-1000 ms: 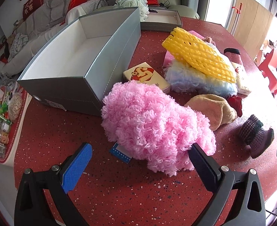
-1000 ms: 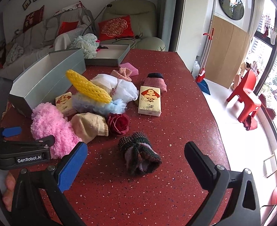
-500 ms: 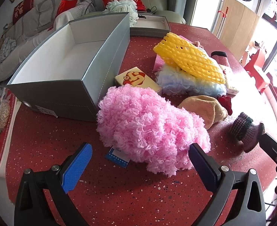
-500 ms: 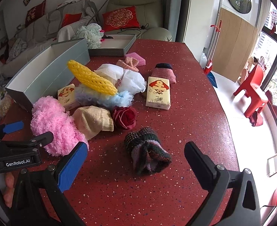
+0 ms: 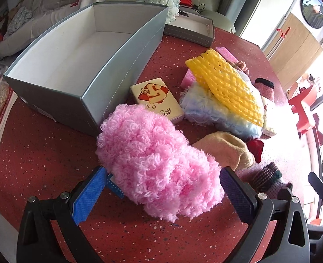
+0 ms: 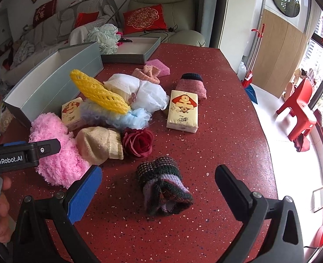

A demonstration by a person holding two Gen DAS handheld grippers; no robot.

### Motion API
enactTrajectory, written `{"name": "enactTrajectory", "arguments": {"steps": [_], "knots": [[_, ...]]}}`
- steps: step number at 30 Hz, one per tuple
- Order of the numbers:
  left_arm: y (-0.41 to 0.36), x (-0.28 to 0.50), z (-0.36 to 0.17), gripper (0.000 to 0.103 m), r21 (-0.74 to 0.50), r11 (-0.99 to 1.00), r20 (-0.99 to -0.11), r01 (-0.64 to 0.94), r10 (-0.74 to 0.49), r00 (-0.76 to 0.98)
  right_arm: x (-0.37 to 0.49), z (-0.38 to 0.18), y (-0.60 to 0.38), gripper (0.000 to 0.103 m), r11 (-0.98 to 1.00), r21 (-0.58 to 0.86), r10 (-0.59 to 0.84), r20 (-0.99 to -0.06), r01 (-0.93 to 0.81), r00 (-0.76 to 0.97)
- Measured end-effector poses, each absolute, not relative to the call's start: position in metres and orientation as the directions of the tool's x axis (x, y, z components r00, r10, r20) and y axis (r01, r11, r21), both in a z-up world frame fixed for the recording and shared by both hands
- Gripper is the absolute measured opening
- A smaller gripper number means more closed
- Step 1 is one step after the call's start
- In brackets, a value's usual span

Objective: Organize soft objects
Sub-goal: 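Close the left tool on the pink fluffy ball while the right tool grasps the striped sock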

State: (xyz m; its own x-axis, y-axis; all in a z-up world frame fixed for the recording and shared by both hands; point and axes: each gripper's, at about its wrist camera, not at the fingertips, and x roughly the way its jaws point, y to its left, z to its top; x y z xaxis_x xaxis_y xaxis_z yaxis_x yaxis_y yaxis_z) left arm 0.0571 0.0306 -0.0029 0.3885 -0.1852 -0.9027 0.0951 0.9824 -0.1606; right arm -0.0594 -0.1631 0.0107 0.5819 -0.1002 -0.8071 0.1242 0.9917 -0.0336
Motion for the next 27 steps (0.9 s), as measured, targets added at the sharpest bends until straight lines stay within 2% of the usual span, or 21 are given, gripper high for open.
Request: {"name": "enactTrajectory", "arguments": {"steps": [3, 4, 5, 6, 7, 9, 10, 12, 15, 18, 21, 22, 23, 25, 27], "knots": [[0.019, 0.066, -0.01, 0.101, -0.118, 0.99, -0.921, 0.078, -0.138, 0.365, -0.051, 0.0, -0.16, 0.098, 0.994, -0.052, -0.096, -0.815, 0.093, 0.572], [0.016, 0.069, -0.013, 0.088, -0.106, 0.991, -0.925, 0.079, -0.128, 0.357, -0.047, -0.007, -0.158, 0.09, 0.996, -0.052, -0.084, -0.826, 0.073, 0.557], [0.014, 0.072, -0.017, 0.081, -0.097, 0.992, -0.929, 0.077, -0.119, 0.35, -0.042, -0.014, -0.157, 0.084, 0.997, -0.051, -0.073, -0.841, 0.055, 0.536], [0.013, 0.074, -0.021, 0.071, -0.094, 0.993, -0.936, 0.077, -0.115, 0.332, -0.038, -0.021, -0.157, 0.071, 0.998, -0.046, -0.061, -0.858, 0.043, 0.51], [0.011, 0.076, -0.027, 0.067, -0.093, 0.993, -0.946, 0.077, -0.112, 0.304, -0.035, -0.029, -0.156, 0.065, 0.998, -0.045, -0.058, -0.875, 0.038, 0.481], [0.012, 0.076, -0.037, 0.065, -0.103, 0.992, -0.956, 0.069, -0.118, 0.268, -0.036, -0.037, -0.154, 0.064, 0.997, -0.069, -0.076, -0.882, 0.032, 0.466], [0.014, 0.075, -0.039, 0.06, -0.115, 0.991, -0.954, 0.065, -0.129, 0.272, -0.037, -0.037, -0.153, 0.059, 0.997, -0.074, -0.077, -0.876, 0.025, 0.476], [0.014, 0.071, -0.038, 0.058, -0.122, 0.99, -0.946, 0.076, -0.139, 0.295, -0.041, -0.034, -0.153, 0.049, 0.998, -0.053, -0.054, -0.87, 0.016, 0.49], [0.011, 0.064, -0.039, 0.057, -0.103, 0.99, -0.943, 0.095, -0.128, 0.309, -0.043, -0.037, -0.155, 0.048, 0.999, -0.044, -0.051, -0.877, 0.025, 0.477], [0.003, 0.057, -0.045, 0.06, -0.083, 0.99, -0.943, 0.111, -0.114, 0.312, -0.034, -0.042, -0.157, 0.056, 0.998, -0.05, -0.062, -0.89, 0.037, 0.452], [-0.001, 0.056, -0.049, 0.06, -0.088, 0.99, -0.942, 0.11, -0.119, 0.314, -0.032, -0.043, -0.158, 0.055, 0.998, -0.049, -0.061, -0.89, 0.037, 0.451], [-0.001, 0.055, -0.049, 0.061, -0.087, 0.99, -0.943, 0.109, -0.117, 0.312, -0.032, -0.044, -0.157, 0.055, 0.998, -0.056, -0.064, -0.891, 0.031, 0.449], [-0.002, 0.055, -0.051, 0.072, -0.079, 0.991, -0.944, 0.108, -0.11, 0.311, -0.033, -0.045, -0.155, 0.056, 0.998, -0.062, -0.066, -0.896, 0.024, 0.44], [-0.004, 0.053, -0.054, 0.072, -0.062, 0.992, -0.95, 0.112, -0.093, 0.297, -0.033, -0.046, -0.155, 0.059, 0.998, -0.067, -0.07, -0.898, 0.023, 0.435], [-0.004, 0.055, -0.059, 0.052, -0.076, 0.991, -0.95, 0.107, -0.105, 0.295, -0.037, -0.045, -0.156, 0.054, 0.998, -0.056, -0.065, -0.893, 0.032, 0.445]]}}
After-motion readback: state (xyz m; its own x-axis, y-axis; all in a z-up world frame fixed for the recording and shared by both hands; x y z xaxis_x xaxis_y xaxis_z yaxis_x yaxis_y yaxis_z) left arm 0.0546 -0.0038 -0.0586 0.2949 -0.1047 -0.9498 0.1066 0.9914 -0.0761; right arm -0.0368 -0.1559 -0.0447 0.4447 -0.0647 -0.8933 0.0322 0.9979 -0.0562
